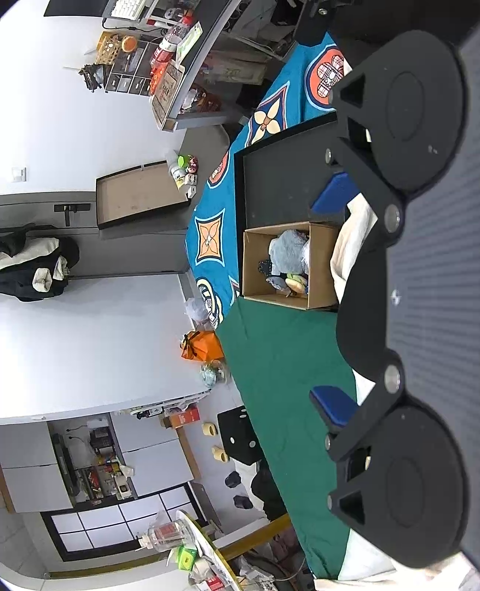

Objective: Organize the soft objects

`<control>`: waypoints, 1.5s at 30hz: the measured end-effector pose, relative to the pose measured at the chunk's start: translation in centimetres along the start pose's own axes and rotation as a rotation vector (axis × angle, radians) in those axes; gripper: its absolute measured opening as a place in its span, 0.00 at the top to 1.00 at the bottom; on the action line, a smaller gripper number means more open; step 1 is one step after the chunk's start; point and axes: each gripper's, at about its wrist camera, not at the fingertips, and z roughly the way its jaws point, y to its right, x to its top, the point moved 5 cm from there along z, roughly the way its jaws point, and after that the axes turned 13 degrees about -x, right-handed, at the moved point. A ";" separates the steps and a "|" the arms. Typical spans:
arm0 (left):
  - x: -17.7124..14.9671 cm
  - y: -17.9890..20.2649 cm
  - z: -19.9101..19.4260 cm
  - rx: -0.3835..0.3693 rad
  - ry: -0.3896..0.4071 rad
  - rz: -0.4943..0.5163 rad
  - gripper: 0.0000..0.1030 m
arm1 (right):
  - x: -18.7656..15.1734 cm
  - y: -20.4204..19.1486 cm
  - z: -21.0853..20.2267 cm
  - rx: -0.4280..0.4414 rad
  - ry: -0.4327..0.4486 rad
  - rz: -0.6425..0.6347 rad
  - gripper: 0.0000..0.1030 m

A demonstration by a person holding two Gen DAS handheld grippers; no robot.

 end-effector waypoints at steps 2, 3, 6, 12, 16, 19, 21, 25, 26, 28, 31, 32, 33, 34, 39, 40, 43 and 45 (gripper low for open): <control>0.0 0.1 0.0 -0.001 0.000 0.002 0.04 | 0.0 0.0 0.0 -0.002 0.000 0.002 0.00; 0.0 0.1 0.1 -0.005 -0.002 -0.001 0.04 | 0.0 0.0 0.0 -0.003 0.000 0.004 0.00; 0.0 0.1 0.1 -0.003 -0.001 -0.001 0.04 | 0.0 0.0 -0.1 -0.005 0.002 0.003 0.00; 0.0 0.1 0.0 -0.007 0.000 -0.011 0.04 | 0.1 0.5 0.0 -0.009 -0.001 0.017 0.00; 0.0 0.1 0.0 -0.006 0.002 -0.010 0.04 | 0.1 0.4 0.0 -0.010 0.001 0.009 0.00; 0.1 0.0 -0.2 0.000 0.007 -0.009 0.04 | 0.1 0.4 0.1 -0.002 -0.009 0.013 0.00; 0.0 -0.1 -0.3 -0.003 0.006 -0.010 0.04 | 0.1 0.4 0.1 -0.006 -0.007 0.012 0.00; 0.0 -0.2 -0.4 -0.002 0.005 -0.007 0.04 | 0.1 0.3 0.1 -0.010 -0.004 0.007 0.00; 0.1 -0.2 -0.4 -0.003 0.005 -0.009 0.04 | 0.1 0.3 0.1 -0.010 -0.001 0.010 0.00; 0.1 -0.3 -0.4 -0.008 0.004 -0.012 0.04 | 0.1 0.3 0.0 -0.009 0.002 0.009 0.00; 0.1 -0.4 -0.3 -0.004 0.002 -0.009 0.04 | 0.1 0.3 0.0 -0.010 0.004 0.007 0.00; 0.0 -0.4 -0.3 -0.002 0.001 -0.007 0.04 | 0.1 0.3 0.0 -0.011 0.002 0.007 0.00; 0.0 -0.4 -0.3 -0.002 0.001 -0.006 0.04 | 0.1 0.3 0.0 -0.011 0.001 0.008 0.00; 0.1 -0.3 -0.2 -0.003 0.000 -0.006 0.04 | 0.1 0.3 0.0 -0.011 0.000 0.008 0.00; 0.1 -0.4 -0.2 -0.004 -0.001 -0.008 0.04 | 0.2 0.2 0.0 -0.026 0.014 -0.004 0.00; 0.1 -0.4 -0.1 -0.004 -0.001 -0.010 0.04 | 0.2 0.2 0.0 -0.031 0.018 -0.008 0.00; 0.0 -0.4 0.0 -0.006 -0.005 -0.010 0.04 | 0.1 0.1 0.1 -0.035 0.015 -0.011 0.00; -0.1 -0.3 0.0 -0.007 -0.008 -0.009 0.04 | 0.1 0.1 0.2 -0.036 0.013 -0.012 0.00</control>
